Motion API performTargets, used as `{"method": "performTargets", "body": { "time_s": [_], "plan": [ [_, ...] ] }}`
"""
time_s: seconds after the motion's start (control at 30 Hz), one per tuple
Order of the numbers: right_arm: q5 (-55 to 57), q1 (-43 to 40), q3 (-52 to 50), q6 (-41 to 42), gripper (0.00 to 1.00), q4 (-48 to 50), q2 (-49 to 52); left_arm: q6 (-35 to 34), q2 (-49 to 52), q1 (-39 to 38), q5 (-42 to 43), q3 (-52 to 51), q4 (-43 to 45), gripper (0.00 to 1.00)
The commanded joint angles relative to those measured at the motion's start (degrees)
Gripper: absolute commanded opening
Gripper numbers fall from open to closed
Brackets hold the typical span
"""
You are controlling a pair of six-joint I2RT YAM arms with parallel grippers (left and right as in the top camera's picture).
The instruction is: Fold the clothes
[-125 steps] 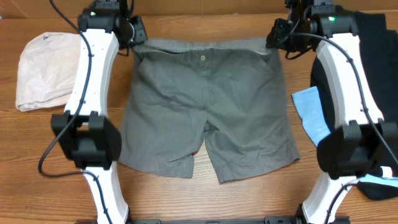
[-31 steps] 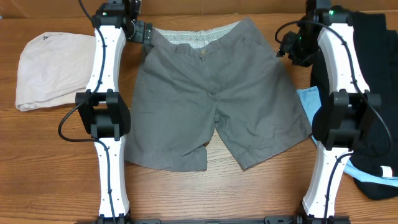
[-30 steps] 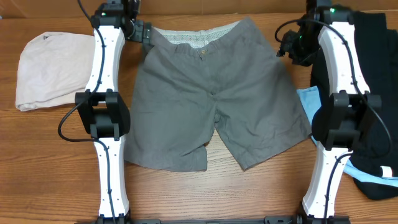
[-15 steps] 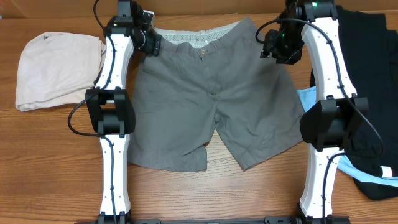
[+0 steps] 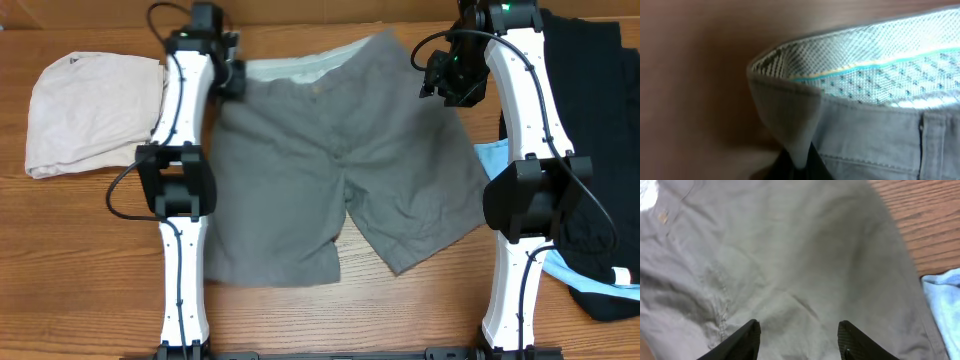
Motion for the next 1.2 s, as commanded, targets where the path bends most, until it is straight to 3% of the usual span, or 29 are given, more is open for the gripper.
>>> {"method": "performTargets", "body": {
  "time_s": [0.0,0.13,0.3,0.53,0.63,0.73,1.17],
  "plan": [
    [0.1,0.1,1.7,0.2,0.54,-0.1,-0.3,-8.7,-1.3,8.1,-8.2,2.5,-10.6,0.07],
    [0.1,0.1,1.5,0.2,0.54,0.4,-0.3,-8.8,-2.3,13.3,-5.7,4.3,-17.9,0.23],
    [0.1,0.1,1.4,2.1,0.54,-1.0,-0.3,-5.1,-2.4,16.6,5.8,6.6,-21.6,0.41],
    [1.2,-0.3,-2.0,4.6,0.54,-7.1,-0.3,-0.1,-4.0,12.8,9.6,19.3,-24.6,0.54],
    [3.0,-0.7,-5.9,4.5,0.57,-6.7,-0.3,0.4,-6.0,10.3,9.6,26.1,-24.7,0.65],
    [6.0,-1.2,-10.2,4.2,0.58,-5.1,-0.3,2.2,-10.4,7.6,9.8,26.4,-23.1,0.74],
    [7.8,-3.5,-28.8,-4.4,0.60,10.0,-0.3,8.9,-17.6,-0.3,9.6,26.4,-20.8,0.81]
  ]
}}
